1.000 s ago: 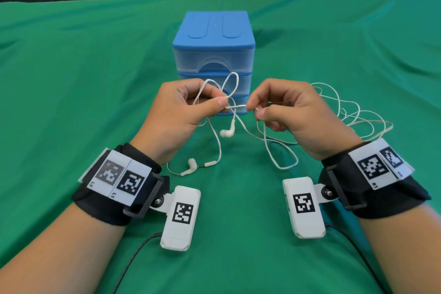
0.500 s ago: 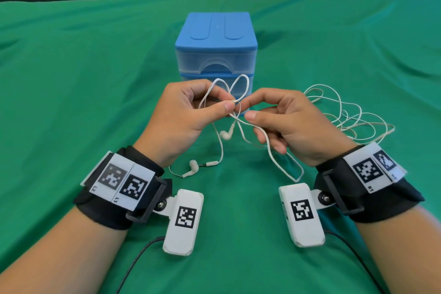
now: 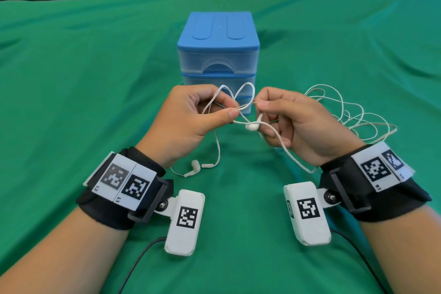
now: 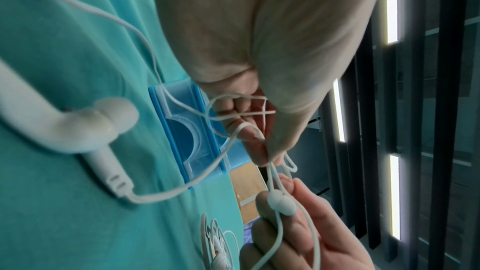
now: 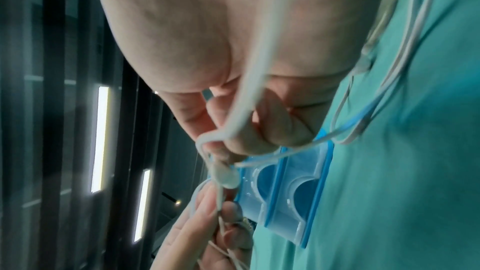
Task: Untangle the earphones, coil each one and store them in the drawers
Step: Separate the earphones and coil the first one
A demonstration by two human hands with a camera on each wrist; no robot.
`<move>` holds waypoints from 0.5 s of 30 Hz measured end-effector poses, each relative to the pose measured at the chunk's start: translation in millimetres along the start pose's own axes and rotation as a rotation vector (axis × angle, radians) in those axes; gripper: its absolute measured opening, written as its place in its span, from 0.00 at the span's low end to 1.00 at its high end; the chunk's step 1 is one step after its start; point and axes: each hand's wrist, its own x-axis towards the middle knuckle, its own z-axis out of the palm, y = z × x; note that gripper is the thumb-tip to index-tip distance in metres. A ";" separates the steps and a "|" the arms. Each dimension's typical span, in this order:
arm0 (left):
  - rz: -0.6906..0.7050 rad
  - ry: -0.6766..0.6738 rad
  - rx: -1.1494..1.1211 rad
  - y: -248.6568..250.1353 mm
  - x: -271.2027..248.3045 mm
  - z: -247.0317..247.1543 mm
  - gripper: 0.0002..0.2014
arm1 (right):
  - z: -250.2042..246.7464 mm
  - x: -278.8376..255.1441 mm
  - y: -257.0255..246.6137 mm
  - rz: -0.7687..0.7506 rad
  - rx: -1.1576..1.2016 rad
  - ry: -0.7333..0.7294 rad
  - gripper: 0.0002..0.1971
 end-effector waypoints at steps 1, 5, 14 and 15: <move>-0.002 -0.004 0.005 0.3 0.0 0.0 0.03 | -0.8 0.7 -0.2 -0.027 -0.040 0.037 0.08; -0.013 -0.012 0.012 1.1 -0.6 -0.2 0.02 | -0.3 -0.3 -4.4 -0.228 -0.230 0.174 0.06; -0.021 -0.016 0.015 1.3 -1.2 0.2 0.04 | -4.7 0.4 -2.1 -0.190 -0.285 0.164 0.05; -0.020 -0.020 0.019 1.6 -1.4 0.4 0.04 | -4.5 0.6 -1.4 -0.175 -0.283 0.147 0.05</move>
